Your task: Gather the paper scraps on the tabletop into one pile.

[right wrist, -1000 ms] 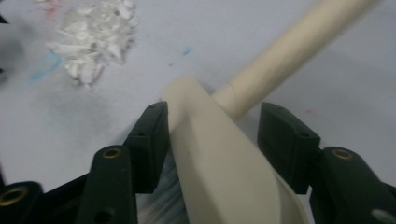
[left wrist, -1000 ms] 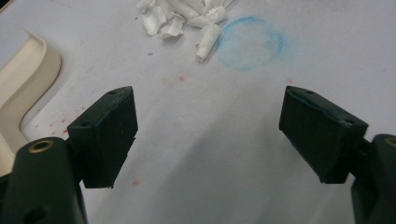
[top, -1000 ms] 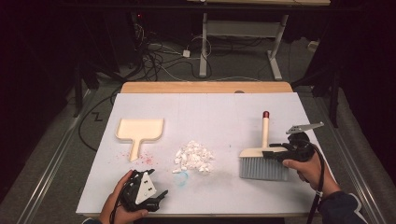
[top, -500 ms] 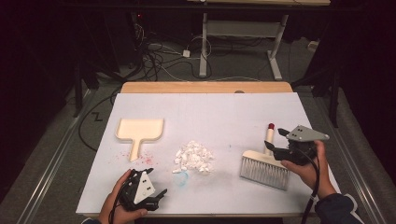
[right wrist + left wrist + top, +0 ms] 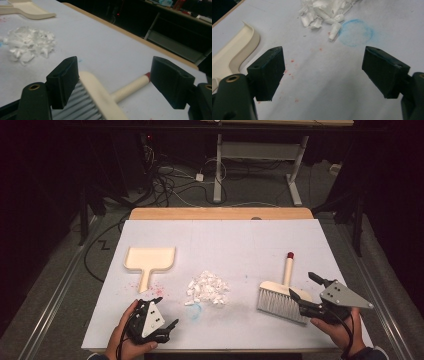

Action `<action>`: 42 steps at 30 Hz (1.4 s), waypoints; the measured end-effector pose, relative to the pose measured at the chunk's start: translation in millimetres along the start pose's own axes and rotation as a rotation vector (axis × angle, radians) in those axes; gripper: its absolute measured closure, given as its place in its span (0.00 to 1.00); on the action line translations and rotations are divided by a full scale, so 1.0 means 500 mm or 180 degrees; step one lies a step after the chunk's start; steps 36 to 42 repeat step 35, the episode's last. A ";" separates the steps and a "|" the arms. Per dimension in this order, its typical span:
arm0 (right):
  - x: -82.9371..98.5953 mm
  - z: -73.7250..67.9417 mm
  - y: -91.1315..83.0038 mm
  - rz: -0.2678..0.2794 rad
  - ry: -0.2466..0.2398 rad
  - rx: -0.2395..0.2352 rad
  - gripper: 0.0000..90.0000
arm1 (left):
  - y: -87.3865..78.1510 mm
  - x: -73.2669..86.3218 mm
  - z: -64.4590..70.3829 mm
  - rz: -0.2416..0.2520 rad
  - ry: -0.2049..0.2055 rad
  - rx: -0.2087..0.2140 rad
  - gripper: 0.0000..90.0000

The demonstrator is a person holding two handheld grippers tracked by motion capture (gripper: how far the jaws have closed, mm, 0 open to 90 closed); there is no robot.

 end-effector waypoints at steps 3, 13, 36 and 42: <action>0.017 -0.008 -0.019 0.0008 0.0010 0.0025 0.27 | -0.006 -0.001 0.001 0.0007 0.0024 -0.0016 0.19; 0.026 -0.043 -0.031 -0.0019 -0.0194 0.0003 0.25 | -0.015 -0.006 -0.002 0.0082 0.0036 -0.0073 0.19; 0.021 -0.030 -0.026 0.0033 -0.0092 0.0000 0.24 | -0.019 -0.006 -0.013 0.0059 -0.0015 -0.0181 0.19; 0.021 -0.030 -0.026 0.0033 -0.0092 0.0000 0.24 | -0.019 -0.006 -0.013 0.0059 -0.0015 -0.0181 0.19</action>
Point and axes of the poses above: each handheld gripper's, and its own axes: y roughly forward along the jaws, x roughly out of its underside, z roughly to its right, the point moved 9 cm from there along y, roughly forward along the jaws, and after that the axes turned 14 degrees about z, right-handed, at the moved point
